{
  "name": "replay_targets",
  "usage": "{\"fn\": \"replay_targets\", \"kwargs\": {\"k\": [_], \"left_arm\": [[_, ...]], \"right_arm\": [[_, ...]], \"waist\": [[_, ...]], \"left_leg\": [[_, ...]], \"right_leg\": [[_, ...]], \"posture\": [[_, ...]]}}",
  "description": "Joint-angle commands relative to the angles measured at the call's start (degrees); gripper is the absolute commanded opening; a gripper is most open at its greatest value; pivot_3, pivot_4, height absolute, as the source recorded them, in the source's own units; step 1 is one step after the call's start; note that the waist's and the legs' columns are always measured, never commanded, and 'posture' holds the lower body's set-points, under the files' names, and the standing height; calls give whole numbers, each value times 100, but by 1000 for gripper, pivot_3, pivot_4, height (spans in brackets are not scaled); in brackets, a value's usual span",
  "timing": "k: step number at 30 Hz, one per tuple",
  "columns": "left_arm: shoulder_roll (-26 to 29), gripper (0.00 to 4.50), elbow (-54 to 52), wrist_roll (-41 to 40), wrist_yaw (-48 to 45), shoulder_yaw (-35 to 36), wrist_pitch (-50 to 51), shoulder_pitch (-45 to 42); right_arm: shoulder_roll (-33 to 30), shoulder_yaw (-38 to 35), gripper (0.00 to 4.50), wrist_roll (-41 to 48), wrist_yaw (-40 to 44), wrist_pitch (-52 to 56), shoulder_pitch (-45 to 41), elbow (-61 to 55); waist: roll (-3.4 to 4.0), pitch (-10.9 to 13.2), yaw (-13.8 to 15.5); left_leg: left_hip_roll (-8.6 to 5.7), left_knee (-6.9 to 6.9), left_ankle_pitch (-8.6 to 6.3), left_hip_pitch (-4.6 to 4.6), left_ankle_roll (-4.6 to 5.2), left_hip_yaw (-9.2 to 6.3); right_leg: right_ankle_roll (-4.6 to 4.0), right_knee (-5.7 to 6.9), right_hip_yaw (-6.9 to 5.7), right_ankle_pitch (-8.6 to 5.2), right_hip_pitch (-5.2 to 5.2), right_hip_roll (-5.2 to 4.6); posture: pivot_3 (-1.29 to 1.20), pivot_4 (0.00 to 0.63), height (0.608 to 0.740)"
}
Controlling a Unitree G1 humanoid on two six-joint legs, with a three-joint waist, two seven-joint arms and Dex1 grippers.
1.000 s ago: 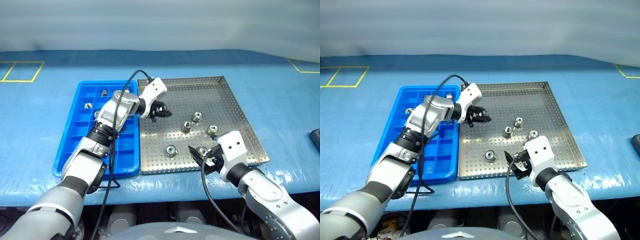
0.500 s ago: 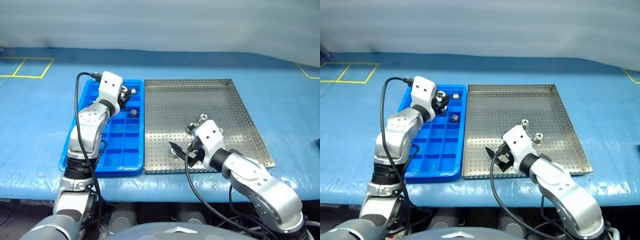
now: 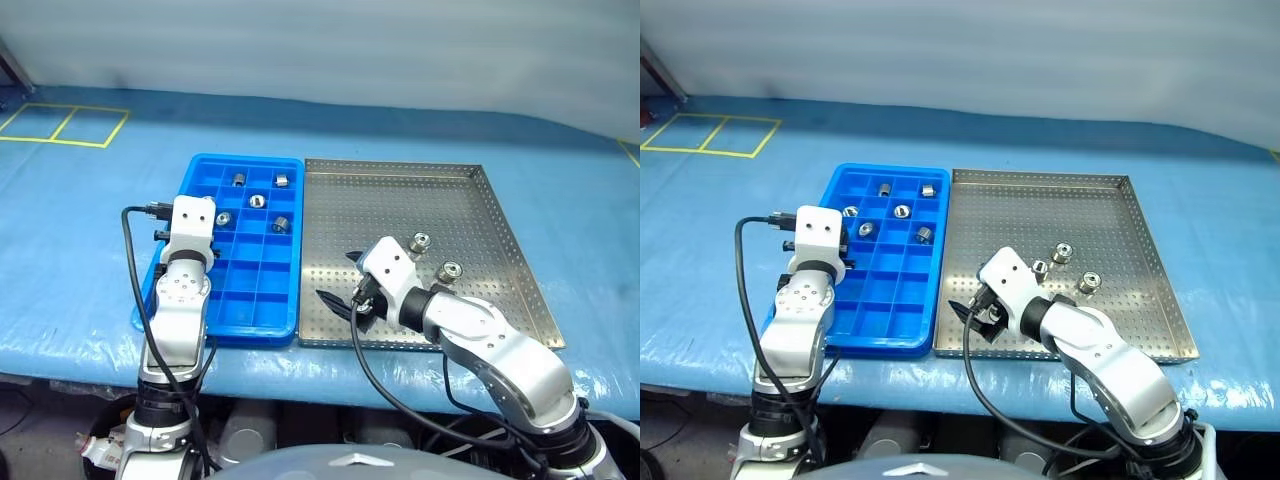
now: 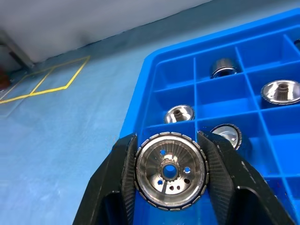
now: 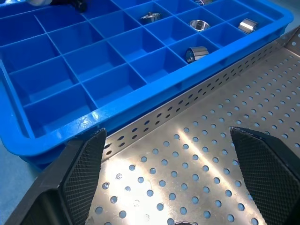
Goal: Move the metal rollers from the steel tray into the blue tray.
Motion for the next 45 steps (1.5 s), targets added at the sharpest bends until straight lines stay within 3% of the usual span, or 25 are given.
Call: {"fn": "replay_targets", "kwargs": {"k": [1,5,6,12,13,19,26,33,40,45], "left_arm": [[-91,1729,-214,161,182,83,72,23],[-128,1729,-59,103,132,134,94,57],[-132,2454,-33,90,123,141,78,46],[-243,4370,-58,-184,-58,111,-299,-310],[-256,4477,-101,-393,-283,69,-502,-476],[38,4477,81,-1623,-2064,-342,-604,-1232],[1051,4477,529,-2678,-4478,-1445,-257,-1686],[1826,4477,1405,-2654,-6197,-2642,-552,-2503],[1781,4477,2271,-2317,-7187,-3603,-1005,-3196],[1737,4477,2625,-1910,-7347,-3947,-1347,-3317]], "right_arm": [[-4,-15,4500,-40,69,-137,-90,-87],[16,-27,4500,-57,50,-140,-30,-111],[23,-30,4500,-61,38,-138,-11,-121],[70,-123,4500,-86,-90,-96,142,-251],[67,-188,4500,-88,-133,-68,204,-318],[-80,-810,4500,-74,-314,148,854,-838],[-46,-1758,4500,-130,-605,451,1959,-1488],[-29,-2110,4500,-55,-949,4,2929,-1665],[145,-1800,4500,-61,-1368,-201,2982,-1665],[218,-1646,4500,-59,-1558,-284,2959,-1665]], "waist": [[-1,0,21],[-1,0,52],[-1,0,54],[-1,0,59],[-2,1,67],[-1,0,72],[0,1,-185],[4,-1,-426],[5,-1,-585],[5,-1,-623]], "left_leg": [[0,0,0,-1,0,-1],[0,-2,0,-2,0,-4],[0,-2,0,-2,0,-5],[0,-1,0,-4,0,-7],[0,-1,0,-4,0,-7],[-6,0,-1,-13,1,-12],[-9,-6,-2,-10,3,-10],[-5,-3,-1,5,2,6],[-3,-4,-1,3,3,13],[-5,-8,-2,0,3,13]], "right_leg": [[-2,-1,0,2,0,-1],[-4,-1,-3,1,-1,-1],[-4,-1,-4,1,-1,-1],[-6,-2,-6,0,0,-4],[-6,-2,-6,0,0,-4],[-33,-7,-13,-14,-1,-10],[-24,-4,-13,-25,-4,0],[-32,4,-1,-47,-1,8],[-29,2,10,-46,-5,8],[-30,3,13,-47,-12,15]], "posture": [[229,150,740],[229,150,740],[229,150,740],[197,150,740],[197,150,740],[133,150,740],[41,150,740],[-43,150,740],[-83,150,740],[-98,150,740]]}}
